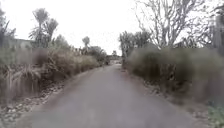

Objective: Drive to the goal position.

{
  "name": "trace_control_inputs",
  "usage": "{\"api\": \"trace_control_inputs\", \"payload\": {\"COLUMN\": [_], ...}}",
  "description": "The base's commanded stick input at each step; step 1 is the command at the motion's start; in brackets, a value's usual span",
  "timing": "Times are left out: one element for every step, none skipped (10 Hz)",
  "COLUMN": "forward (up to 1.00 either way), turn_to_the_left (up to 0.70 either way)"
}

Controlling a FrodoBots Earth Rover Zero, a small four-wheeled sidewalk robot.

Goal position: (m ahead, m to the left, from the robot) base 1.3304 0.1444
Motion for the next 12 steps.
{"api": "trace_control_inputs", "payload": {"forward": [1.00,1.00,1.00,1.00,1.00,1.00,1.00,1.00,1.00,1.00,1.00,1.00], "turn_to_the_left": [0.00,0.00,0.00,0.00,0.00,0.00,0.00,0.00,0.00,0.00,0.00,0.00]}}
